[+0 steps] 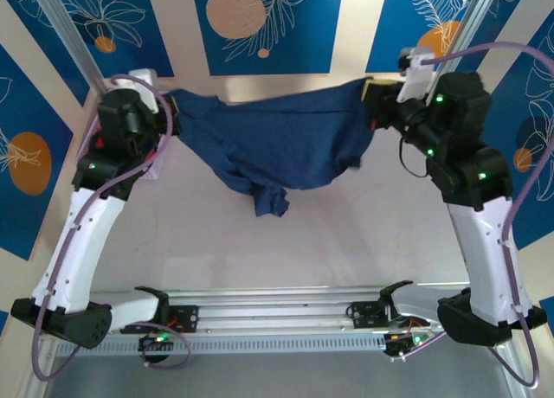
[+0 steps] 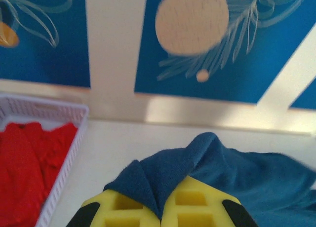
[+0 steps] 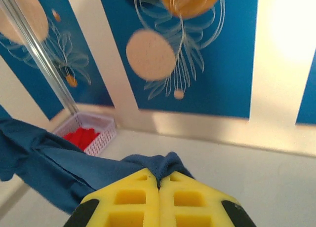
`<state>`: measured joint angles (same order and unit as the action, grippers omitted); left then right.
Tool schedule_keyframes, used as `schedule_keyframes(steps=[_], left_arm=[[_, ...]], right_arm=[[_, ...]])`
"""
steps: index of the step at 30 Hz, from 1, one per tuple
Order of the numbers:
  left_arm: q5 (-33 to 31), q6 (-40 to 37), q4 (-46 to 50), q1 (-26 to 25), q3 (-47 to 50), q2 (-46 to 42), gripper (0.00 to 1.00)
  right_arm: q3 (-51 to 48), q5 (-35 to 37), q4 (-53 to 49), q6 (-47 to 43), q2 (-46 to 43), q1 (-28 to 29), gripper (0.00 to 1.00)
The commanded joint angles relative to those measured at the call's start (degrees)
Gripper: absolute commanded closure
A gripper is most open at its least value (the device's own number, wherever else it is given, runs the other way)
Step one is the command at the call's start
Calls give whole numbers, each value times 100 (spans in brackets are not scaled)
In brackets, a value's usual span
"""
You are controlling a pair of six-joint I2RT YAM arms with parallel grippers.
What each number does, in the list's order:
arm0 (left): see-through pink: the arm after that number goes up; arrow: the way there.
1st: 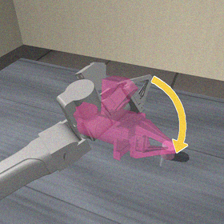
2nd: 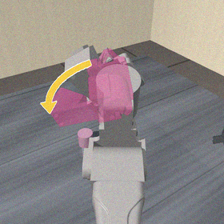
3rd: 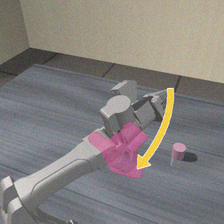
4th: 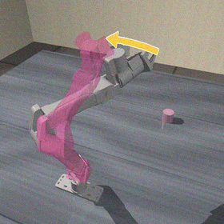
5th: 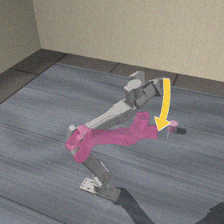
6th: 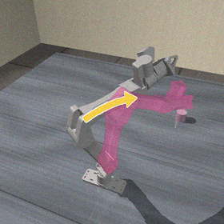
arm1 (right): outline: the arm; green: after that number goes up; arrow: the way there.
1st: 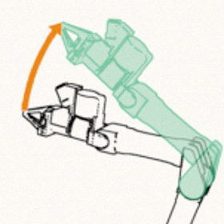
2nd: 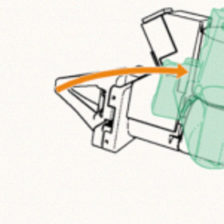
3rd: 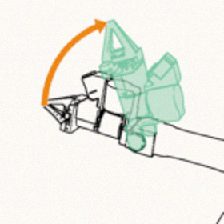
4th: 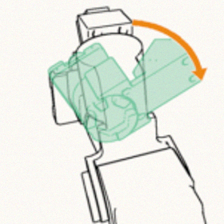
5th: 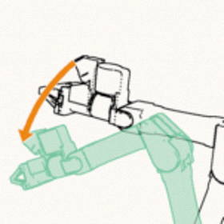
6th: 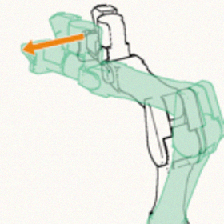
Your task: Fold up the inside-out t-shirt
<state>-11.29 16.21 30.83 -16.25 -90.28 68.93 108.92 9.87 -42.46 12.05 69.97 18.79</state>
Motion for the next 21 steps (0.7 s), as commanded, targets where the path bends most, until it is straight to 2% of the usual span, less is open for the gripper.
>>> schedule_keyframes(steps=[1, 4, 8, 13, 15, 19, 21], left_arm=[[-197, 9, 175, 317, -551, -87, 100], [-207, -79, 245, 496, -895, -105, 100], [-93, -277, 356, 510, -1250, -14, 100], [1132, -24, 196, 455, -1346, 390, 100], [1492, 54, 199, 276, -1537, 796, 100], [1638, -51, 204, -356, -2246, 1752, 100], [1783, -23, 279, -500, -2850, 2348, 100]], right_arm=[[405, -87, -432, -327, 484, -270, 100], [769, -123, -645, -431, 568, -430, 100], [785, -117, -729, -459, 458, -538, 100], [664, 133, -563, -406, 190, -749, 100], [896, 299, -604, -408, 257, -967, 100], [1770, 361, -752, -391, 647, -1282, 100], [2362, 200, -878, -336, 892, -1282, 100]])
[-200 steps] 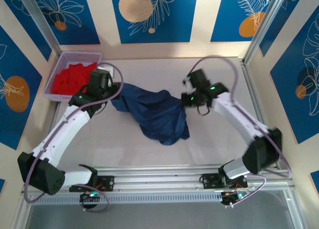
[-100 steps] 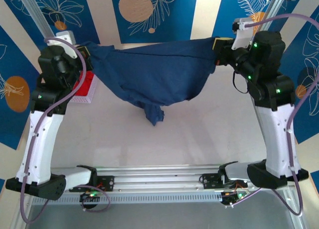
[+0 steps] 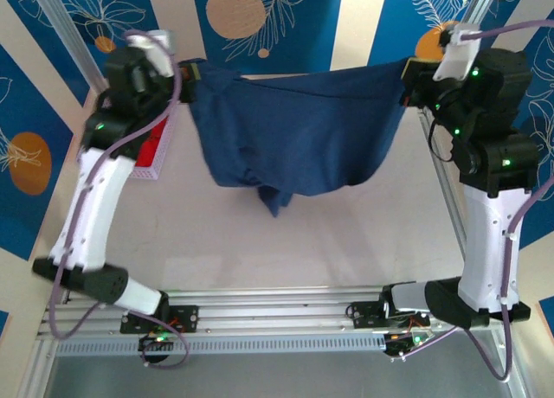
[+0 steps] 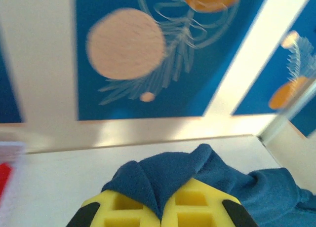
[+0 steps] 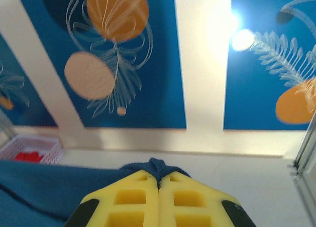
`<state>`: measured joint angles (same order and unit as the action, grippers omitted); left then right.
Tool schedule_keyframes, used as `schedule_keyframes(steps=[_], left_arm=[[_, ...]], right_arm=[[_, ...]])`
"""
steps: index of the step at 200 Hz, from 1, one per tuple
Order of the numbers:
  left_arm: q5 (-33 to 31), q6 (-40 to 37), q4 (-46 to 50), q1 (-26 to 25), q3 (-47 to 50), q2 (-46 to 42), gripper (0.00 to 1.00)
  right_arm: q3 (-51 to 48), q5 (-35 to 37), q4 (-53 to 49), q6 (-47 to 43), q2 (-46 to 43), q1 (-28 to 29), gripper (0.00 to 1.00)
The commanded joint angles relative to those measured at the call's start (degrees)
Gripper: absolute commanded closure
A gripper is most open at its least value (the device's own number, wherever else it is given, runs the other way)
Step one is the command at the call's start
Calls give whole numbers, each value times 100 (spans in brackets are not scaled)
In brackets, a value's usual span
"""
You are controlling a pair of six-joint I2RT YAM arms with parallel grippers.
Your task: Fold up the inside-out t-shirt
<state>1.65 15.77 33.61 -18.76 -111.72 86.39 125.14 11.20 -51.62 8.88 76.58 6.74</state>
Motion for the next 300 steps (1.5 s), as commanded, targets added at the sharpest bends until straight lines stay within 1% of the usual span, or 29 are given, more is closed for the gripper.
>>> schedule_keyframes(steps=[1, 9, 25, 36, 48, 59, 69, 77, 85, 92, 98, 102, 112, 119, 123, 130, 143, 162, 177, 180, 191, 210, 222, 227, 235, 246, 257, 276, 300], left_arm=[[544, 82, 26, -244, -1002, 836, 100], [457, 115, 102, -223, -1407, 1146, 100], [359, 228, 196, -61, -2086, 1682, 100], [297, 287, 222, 121, -2345, 1976, 100], [99, 284, 318, 324, -2433, 2261, 100], [-147, 240, 478, 514, -2425, 2521, 87], [-288, 189, 645, 735, -2399, 2745, 83], [-399, 179, 842, 914, -2398, 2923, 76], [-491, 173, 1050, 1111, -2370, 3070, 66], [-570, 146, 1205, 1266, -2290, 3145, 53], [-682, 129, 1277, 1393, -2114, 3156, 42], [-770, 118, 1325, 1467, -1982, 3131, 37], [-1066, 57, 1323, 1629, -1532, 2944, 27], [-1202, 11, 1199, 1717, -1020, 2697, 24], [-1286, -11, 1101, 1752, -692, 2512, 22], [-1371, -2, 903, 1797, -51, 2137, 19], [-1190, 76, 418, 1818, 1216, 1292, 16], [-239, 513, -303, 1775, 3060, 44, 13], [449, 1009, -951, 1550, 4477, -847, 11], [540, 1101, -1054, 1482, 4705, -1009, 11], [667, 1306, -1274, 1158, 5502, -1539, 10], [403, 1272, -1016, 586, 6352, -2017, 10], [337, 1209, -970, 373, 6784, -2058, 9], [401, 1197, -982, 332, 6914, -1994, 9], [512, 1137, -996, 283, 7043, -1835, 9], [468, 1043, -915, 205, 7085, -1586, 9], [276, 969, -880, 129, 7112, -1381, 9], [87, 918, -1072, 119, 7168, -1062, 12], [294, 957, -1439, 121, 7106, -544, 20]], right_arm=[[963, -56, -2, 11, 323, -42, 100], [1145, -137, -16, 12, 397, 43, 100], [1371, -173, -20, -39, 506, 418, 100], [1251, -240, 12, -9, 503, 725, 100], [832, -311, 148, 44, 456, 1186, 100], [242, -325, 373, 134, 385, 1649, 100], [-535, -357, 699, 329, 349, 2153, 100], [-1116, -429, 975, 556, 401, 2514, 100], [-1667, -499, 1279, 817, 536, 2852, 100], [-2046, -612, 1545, 1034, 744, 3123, 100], [-2224, -747, 1653, 1185, 971, 3272, 100], [-2315, -925, 1721, 1358, 1239, 3425, 100], [-2324, -1462, 1841, 1507, 1866, 3714, 91], [-2226, -1648, 1806, 1541, 2240, 3893, 85], [-2146, -1766, 1792, 1521, 2504, 4032, 78], [-2019, -1941, 1698, 1420, 2827, 4190, 70], [-2068, -2035, 1598, 1294, 3038, 4332, 62], [-2823, -1914, 1641, 1139, 2643, 4149, 55], [-3755, -1915, 1621, 1157, 2110, 3643, 50], [-3915, -1906, 1590, 1174, 2020, 3514, 47], [-4516, -1777, 1479, 1199, 1752, 3043, 41], [-5330, -1597, 1416, 1276, 1405, 2222, 39], [-5655, -1461, 1505, 1378, 1283, 1670, 39], [-5691, -1443, 1532, 1399, 1275, 1599, 39], [-5813, -1355, 1612, 1456, 1333, 1230, 38], [-5801, -1259, 1593, 1492, 1510, 982, 38], [-5779, -1125, 1587, 1526, 1745, 886, 38], [-5720, -1144, 1532, 1553, 2159, 882, 38], [-5735, -1095, 1580, 1590, 2446, 880, 38]])
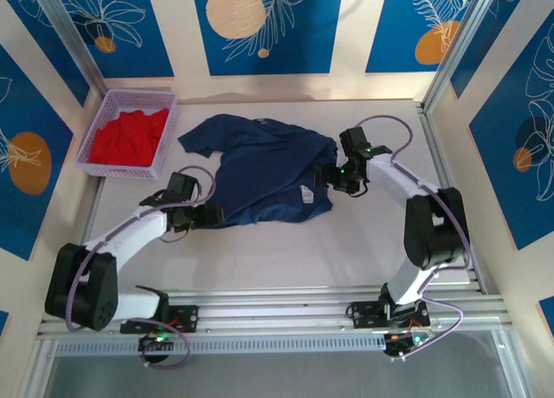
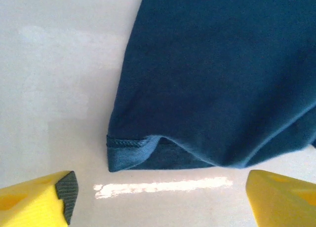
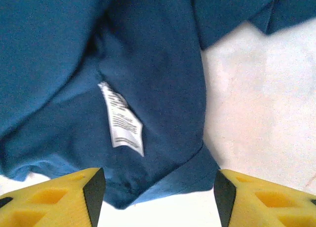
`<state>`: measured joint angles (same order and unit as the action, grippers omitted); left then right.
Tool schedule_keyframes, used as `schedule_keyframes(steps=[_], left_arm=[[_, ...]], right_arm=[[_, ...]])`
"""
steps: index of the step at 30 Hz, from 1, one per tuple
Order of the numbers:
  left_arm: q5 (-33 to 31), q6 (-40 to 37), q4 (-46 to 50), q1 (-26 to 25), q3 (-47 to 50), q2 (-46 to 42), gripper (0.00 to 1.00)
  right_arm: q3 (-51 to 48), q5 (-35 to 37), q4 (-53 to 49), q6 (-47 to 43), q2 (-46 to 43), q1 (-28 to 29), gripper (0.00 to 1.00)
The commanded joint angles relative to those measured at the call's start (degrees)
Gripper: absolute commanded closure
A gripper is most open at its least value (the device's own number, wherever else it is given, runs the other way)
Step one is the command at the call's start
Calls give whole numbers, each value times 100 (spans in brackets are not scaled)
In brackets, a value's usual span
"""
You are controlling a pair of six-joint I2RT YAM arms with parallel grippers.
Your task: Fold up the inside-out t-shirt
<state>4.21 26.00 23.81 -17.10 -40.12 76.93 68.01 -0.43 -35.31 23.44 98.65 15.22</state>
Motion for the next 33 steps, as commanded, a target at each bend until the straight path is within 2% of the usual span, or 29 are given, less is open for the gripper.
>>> schedule_keyframes(steps=[1, 7, 13, 16, 18, 20, 23, 25, 26, 30, 33], left_arm=[[42, -63, -472, -46, -52, 429, 21], [237, -27, -940, -54, -73, 936, 34], [366, 35, -1242, -97, 25, 1176, 48], [386, 89, -1446, -128, 152, 1261, 56], [371, 115, -1578, -141, 236, 1306, 63], [367, 133, -1711, -138, 285, 1358, 69], [441, 153, -1913, -140, 290, 1479, 80], [580, 151, -2042, -136, 267, 1458, 91], [641, 179, -2111, -139, 261, 1342, 99], [1010, 319, -2217, -136, 136, 70, 100], [885, 370, -1650, -169, -515, -1205, 100]], right_arm=[[-18, 77, -53, 130, 249, 28, 38], [219, 240, -223, -3, 753, -76, 39], [168, 16, -227, 6, 964, -35, 47], [-1, -51, -111, 38, 920, -36, 60], [-89, -101, -24, 55, 849, -48, 78], [-187, -229, 112, 80, 683, -100, 90], [-284, -464, 299, 99, 302, -199, 100], [-289, -560, 356, 100, -141, -290, 100], [-297, -665, 402, 108, -417, -348, 100], [8, -1226, 481, 311, -1551, -538, 100], [654, -1130, 130, 281, -2290, -535, 100]])
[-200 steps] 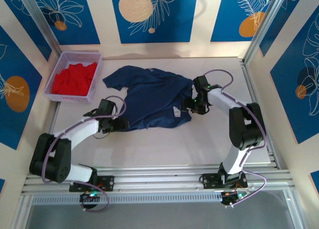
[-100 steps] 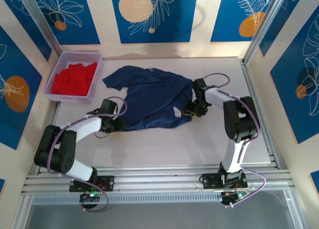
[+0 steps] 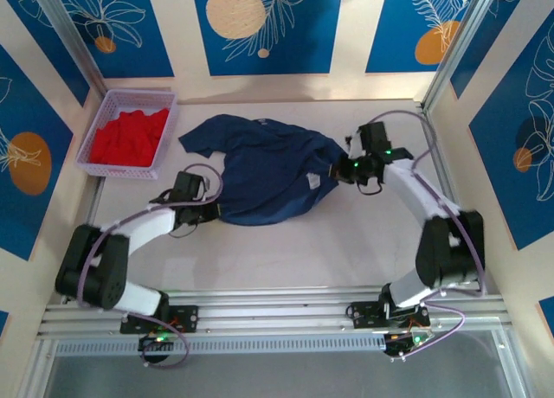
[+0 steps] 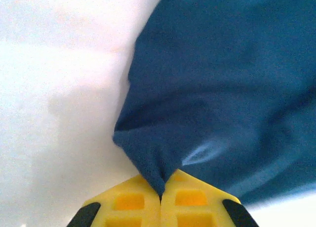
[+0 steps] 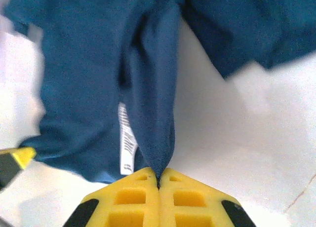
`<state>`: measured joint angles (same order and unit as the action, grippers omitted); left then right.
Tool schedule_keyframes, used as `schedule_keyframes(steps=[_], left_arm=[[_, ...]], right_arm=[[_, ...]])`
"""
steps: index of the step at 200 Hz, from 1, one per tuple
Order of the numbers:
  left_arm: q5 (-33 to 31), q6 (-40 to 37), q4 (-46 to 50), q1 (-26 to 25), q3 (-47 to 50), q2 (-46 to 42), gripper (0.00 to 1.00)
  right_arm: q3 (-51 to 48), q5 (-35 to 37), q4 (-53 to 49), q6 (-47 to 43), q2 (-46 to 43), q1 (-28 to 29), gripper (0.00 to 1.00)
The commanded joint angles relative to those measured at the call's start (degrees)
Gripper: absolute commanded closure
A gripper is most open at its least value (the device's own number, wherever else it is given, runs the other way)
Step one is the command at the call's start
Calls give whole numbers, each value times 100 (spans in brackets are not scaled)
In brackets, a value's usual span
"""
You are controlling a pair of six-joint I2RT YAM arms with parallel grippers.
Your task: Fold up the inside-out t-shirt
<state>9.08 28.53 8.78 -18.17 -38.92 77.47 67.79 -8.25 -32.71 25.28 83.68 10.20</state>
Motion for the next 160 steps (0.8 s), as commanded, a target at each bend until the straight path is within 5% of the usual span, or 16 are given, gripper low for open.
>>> schedule_keyframes(steps=[1, 26, 56, 106, 129, 160], left_arm=[[174, 87, 118, -79, -941, -1683, 100], [-585, -98, 759, -138, -2107, -2702, 100], [-950, -317, 1438, -143, -3831, -2770, 100], [-2016, -937, 2627, 7, -6611, -1130, 100], [-1701, -764, 2763, 572, -7506, -136, 100], [-1557, -908, 2816, 697, -8791, 1201, 100]], right_arm=[[930, -209, -298, 64, -983, -31, 100], [2092, 393, -952, -121, -1658, -12, 100], [3552, 671, -1482, -190, -2005, 32, 100], [4886, 1086, -1600, -343, -1655, 94, 100], [5078, 1299, -1286, -396, -1147, 29, 100], [5658, 1072, -799, -319, -128, -112, 100]])
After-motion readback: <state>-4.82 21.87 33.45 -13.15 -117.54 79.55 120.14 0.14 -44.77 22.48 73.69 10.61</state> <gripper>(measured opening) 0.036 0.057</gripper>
